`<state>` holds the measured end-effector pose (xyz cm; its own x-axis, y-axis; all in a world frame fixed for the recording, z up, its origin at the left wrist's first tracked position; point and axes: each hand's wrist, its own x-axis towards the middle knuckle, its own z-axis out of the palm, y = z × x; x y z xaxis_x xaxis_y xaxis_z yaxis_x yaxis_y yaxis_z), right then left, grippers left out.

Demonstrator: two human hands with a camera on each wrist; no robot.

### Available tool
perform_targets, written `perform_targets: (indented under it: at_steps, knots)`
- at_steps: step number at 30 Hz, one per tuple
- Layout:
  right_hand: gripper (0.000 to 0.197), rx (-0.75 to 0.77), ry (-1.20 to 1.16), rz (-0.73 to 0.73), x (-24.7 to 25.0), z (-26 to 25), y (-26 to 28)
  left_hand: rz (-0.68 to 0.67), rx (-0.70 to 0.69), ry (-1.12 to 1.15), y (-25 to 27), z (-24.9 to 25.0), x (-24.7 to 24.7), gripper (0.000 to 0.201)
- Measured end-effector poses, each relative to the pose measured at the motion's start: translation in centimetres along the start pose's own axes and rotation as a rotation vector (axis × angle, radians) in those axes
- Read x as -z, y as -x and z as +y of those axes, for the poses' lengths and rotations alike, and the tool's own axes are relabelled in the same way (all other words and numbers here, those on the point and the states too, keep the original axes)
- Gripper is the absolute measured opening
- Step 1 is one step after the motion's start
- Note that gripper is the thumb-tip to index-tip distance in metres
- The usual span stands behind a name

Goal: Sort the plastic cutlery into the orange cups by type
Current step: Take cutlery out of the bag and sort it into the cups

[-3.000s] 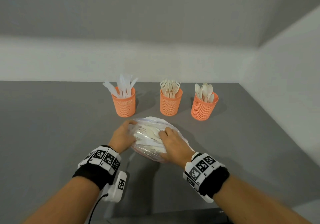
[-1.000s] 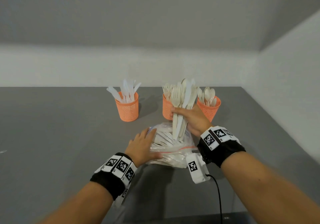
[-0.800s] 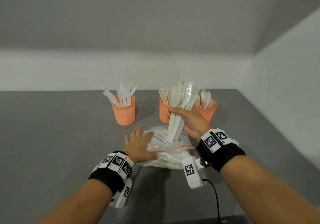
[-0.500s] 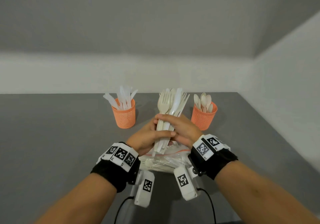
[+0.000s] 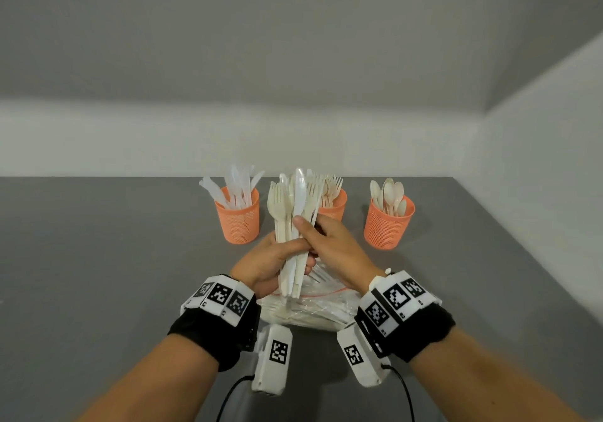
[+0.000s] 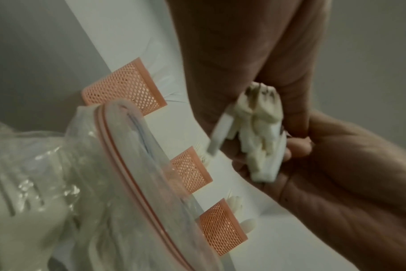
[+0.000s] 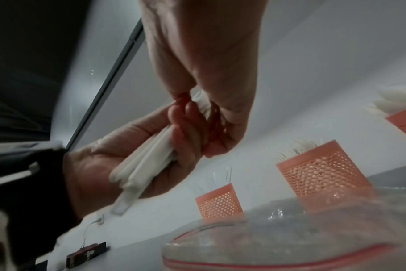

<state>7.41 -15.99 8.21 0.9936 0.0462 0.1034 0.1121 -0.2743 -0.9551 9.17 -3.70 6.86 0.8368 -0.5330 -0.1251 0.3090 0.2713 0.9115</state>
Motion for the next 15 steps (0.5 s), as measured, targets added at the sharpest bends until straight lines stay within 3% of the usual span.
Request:
perform_targets:
  at_steps: [3, 8, 12, 15]
  knots:
    - [0.021, 0.054, -0.034, 0.134, 0.1, 0.1, 0.0, 0.009, -0.02, 0.05, 0.0, 0.0, 0.3, 0.015]
    - [0.025, -0.038, -0.049, 0.153, 0.2, 0.6, -0.6, 0.021, -0.02, 0.083, 0.3, -0.2, 0.6, 0.024]
    - [0.018, 0.065, -0.13, 0.348, 0.6, -0.1, -1.0, 0.068, -0.043, 0.041, 0.2, -0.6, 0.6, 0.026]
    - [0.017, 0.122, -0.126, 0.288, 0.4, -0.4, -0.8, 0.113, -0.078, -0.045, 0.0, -0.9, 0.6, 0.016]
